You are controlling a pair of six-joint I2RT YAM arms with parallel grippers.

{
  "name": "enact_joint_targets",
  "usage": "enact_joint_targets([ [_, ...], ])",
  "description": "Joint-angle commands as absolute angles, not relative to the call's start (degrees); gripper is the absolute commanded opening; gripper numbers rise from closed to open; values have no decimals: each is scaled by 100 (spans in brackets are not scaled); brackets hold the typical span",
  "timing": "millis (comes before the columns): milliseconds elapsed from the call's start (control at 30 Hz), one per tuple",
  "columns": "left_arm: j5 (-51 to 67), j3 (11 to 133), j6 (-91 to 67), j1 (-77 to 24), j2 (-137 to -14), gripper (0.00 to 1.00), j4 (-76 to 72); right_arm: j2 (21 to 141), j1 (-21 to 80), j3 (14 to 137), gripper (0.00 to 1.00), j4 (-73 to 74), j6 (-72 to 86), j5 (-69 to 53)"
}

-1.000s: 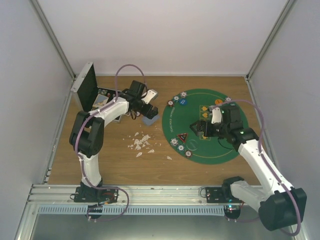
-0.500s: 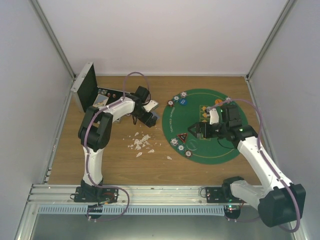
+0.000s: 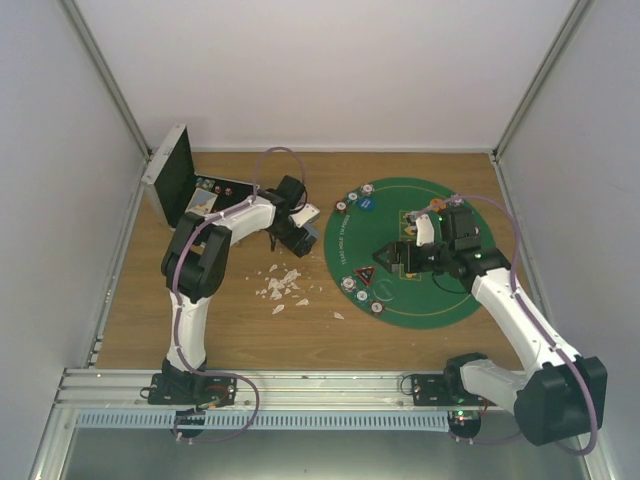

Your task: Distribute texas hold em gaming equipment

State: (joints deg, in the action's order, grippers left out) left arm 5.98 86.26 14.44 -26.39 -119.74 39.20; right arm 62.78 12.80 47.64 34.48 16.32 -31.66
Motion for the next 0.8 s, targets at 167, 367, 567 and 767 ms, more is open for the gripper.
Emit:
enact_joint_targets([
  [167, 177, 8711, 1736, -2748, -12210, 90, 3872, 6370, 1225, 4743, 100, 3187, 1673, -2998],
  [367, 158, 8600, 1735, -2790, -12228, 75, 3867, 6416, 1228, 4735, 100, 3129, 1707, -2984],
  [567, 128, 8567, 1758, -2855, -12262, 75, 3908, 6368, 1230, 4665, 100, 3171, 1683, -2887],
  [767, -114, 8713, 1708, -2924, -12436, 92, 3979, 6284, 1230, 4596, 100, 3182, 1709, -2843],
])
